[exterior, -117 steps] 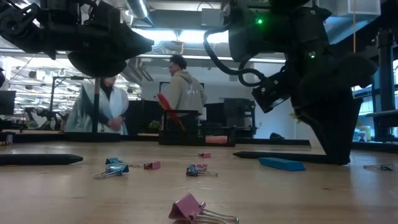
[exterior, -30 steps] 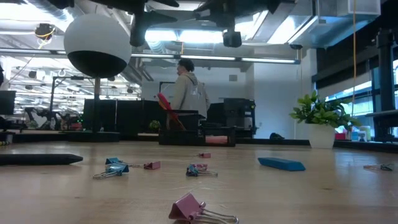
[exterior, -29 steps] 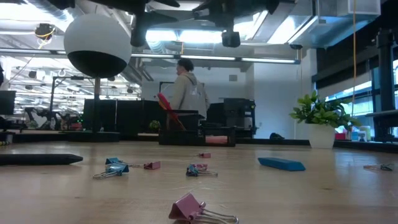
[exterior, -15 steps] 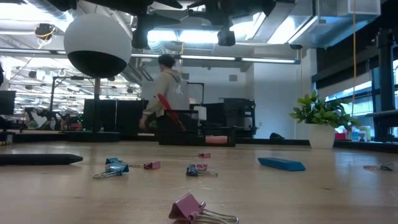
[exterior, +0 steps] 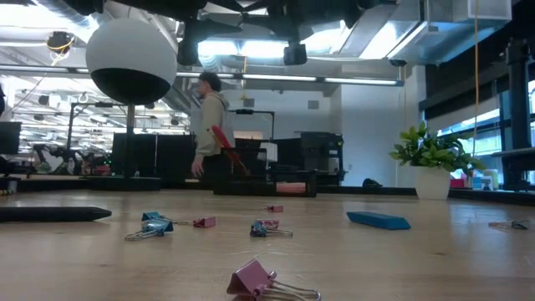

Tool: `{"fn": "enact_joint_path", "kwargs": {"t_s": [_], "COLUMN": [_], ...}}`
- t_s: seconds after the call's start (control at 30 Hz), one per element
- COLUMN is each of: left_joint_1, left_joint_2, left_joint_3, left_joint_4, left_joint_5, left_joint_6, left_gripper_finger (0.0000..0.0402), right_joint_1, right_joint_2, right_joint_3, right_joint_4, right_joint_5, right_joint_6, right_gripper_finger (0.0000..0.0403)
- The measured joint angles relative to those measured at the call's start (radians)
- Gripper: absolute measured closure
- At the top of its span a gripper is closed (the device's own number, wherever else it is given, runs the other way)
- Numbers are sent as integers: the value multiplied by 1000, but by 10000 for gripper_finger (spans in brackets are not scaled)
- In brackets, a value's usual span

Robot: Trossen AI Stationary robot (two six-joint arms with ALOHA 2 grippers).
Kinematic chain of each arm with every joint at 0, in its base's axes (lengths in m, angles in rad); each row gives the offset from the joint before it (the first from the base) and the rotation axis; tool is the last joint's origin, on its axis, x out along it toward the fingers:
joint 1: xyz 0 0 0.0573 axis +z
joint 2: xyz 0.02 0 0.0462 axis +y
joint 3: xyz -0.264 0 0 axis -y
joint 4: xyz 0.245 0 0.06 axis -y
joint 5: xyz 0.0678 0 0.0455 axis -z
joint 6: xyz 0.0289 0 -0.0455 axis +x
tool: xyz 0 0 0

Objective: Pick and place office supplies into organizer
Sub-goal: Put the black pen into the black desk organizer

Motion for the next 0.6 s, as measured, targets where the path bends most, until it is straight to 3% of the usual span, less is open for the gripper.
{"fn": "enact_joint_path", "kwargs": {"t_s": [0.27, 0.6], "left_joint_1": [0, -1], "left_joint_2": [0, 0], "left_joint_3": [0, 0], "left_joint_4": [0, 2], "left_joint_5": [3, 14], "left_joint_6": [-26, -27], "left_gripper_finger": [270, 343], "right_joint_1": [7, 15], "right_joint_2": [0, 0], "right_joint_3": [0, 0], "right_joint_4": [7, 7], "right_joint_5": [-1, 1], "right_joint_6": [0, 0], "right_gripper_finger": [350, 350]}}
